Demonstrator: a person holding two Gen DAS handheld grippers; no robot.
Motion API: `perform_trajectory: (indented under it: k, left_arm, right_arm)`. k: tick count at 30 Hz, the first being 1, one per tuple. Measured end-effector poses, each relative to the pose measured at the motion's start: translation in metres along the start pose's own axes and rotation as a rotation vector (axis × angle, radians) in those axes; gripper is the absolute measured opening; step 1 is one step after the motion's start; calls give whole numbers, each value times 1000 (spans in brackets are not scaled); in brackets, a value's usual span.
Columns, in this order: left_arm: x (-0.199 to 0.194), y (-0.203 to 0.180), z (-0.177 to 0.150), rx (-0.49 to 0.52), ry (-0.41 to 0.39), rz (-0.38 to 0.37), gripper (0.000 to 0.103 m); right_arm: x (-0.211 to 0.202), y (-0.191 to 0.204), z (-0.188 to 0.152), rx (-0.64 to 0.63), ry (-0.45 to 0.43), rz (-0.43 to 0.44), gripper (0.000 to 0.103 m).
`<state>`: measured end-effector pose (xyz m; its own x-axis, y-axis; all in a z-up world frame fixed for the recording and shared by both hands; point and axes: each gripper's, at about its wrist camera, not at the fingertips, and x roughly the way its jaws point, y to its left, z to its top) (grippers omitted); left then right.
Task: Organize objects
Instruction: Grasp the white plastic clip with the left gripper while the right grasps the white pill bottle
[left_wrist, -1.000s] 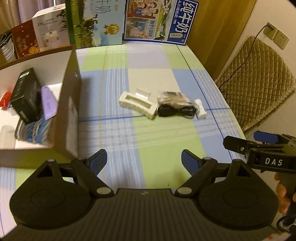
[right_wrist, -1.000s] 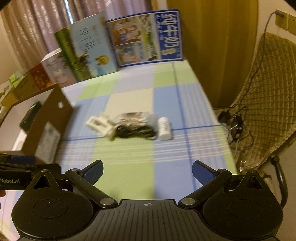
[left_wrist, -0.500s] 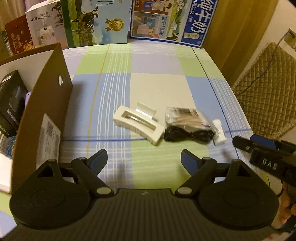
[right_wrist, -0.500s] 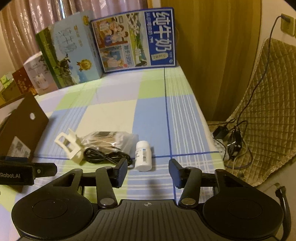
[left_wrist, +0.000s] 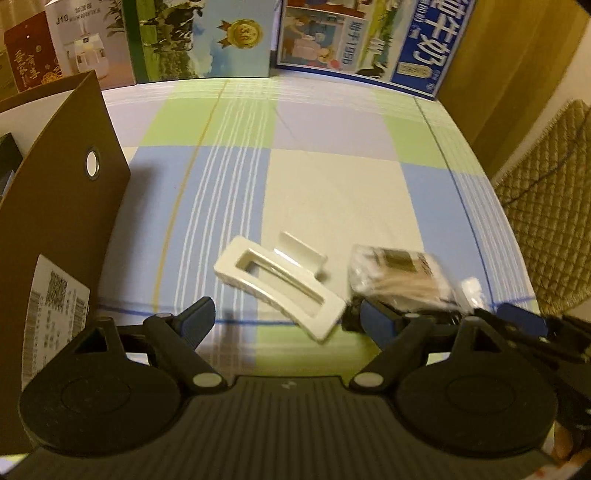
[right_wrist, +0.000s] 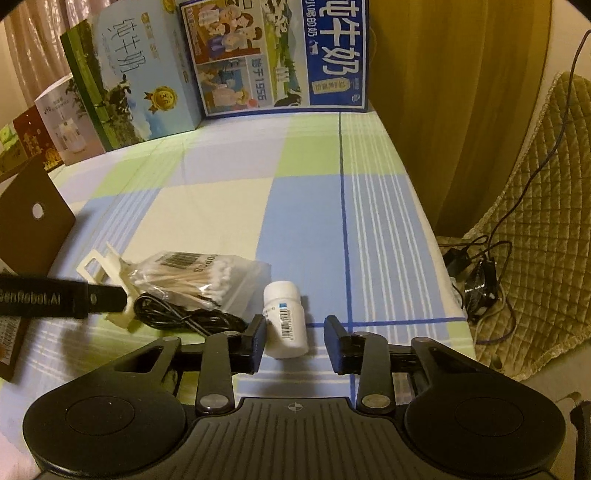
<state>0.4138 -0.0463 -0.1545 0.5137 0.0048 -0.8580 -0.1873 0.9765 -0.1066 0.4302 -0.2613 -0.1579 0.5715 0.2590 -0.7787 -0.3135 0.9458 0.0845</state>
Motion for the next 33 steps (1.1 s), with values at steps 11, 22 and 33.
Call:
perform_trajectory:
  k: [11,22,33]
  left_arm:
    - [27,10,9,5,19,15,68]
    - [22,31,5,40,-8,17,45]
    - [21,37,4,50,-10,-13,29]
  right_arm:
    - [9,-14,4,10,10,-31,29]
    - [15,-9,5,-37,15,-27,30]
    - [17,-6,4,-54,32,-32,24]
